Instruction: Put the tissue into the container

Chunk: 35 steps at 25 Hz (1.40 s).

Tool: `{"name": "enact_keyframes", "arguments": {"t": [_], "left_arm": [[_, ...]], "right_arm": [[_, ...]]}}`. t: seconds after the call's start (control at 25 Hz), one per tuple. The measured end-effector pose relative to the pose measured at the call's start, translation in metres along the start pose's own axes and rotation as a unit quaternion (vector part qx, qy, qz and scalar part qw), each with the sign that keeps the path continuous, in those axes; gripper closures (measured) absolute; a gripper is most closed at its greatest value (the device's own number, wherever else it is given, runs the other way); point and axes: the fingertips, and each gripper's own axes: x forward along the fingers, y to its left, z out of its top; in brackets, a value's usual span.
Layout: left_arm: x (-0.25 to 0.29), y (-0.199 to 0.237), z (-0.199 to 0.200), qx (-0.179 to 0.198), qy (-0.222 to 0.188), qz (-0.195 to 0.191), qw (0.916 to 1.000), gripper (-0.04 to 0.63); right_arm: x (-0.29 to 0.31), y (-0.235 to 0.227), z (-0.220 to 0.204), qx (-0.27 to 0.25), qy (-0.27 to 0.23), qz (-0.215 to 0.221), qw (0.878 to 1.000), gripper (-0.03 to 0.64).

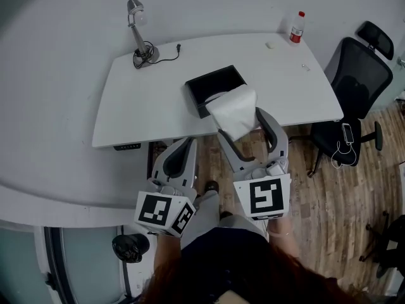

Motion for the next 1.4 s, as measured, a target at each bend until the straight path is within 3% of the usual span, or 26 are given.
{"name": "enact_keyframes", "arguments": {"t": [1.0,1.4], "left_arm": [[0.094,0.096,-0.009,-0.008,0.017,-0.001,0.9998,0.566],[0.119,0.135,-0.019,-0.028,0.031,-0.002,0.9991,0.565]], "right_arm": [[0.133,-0.023,-0.044,0.002,0.046,-0.003,0.999,0.258],[0.179,-0.021,-0.077,0.001,0.096,-0.005,0.995,0.258]]}}
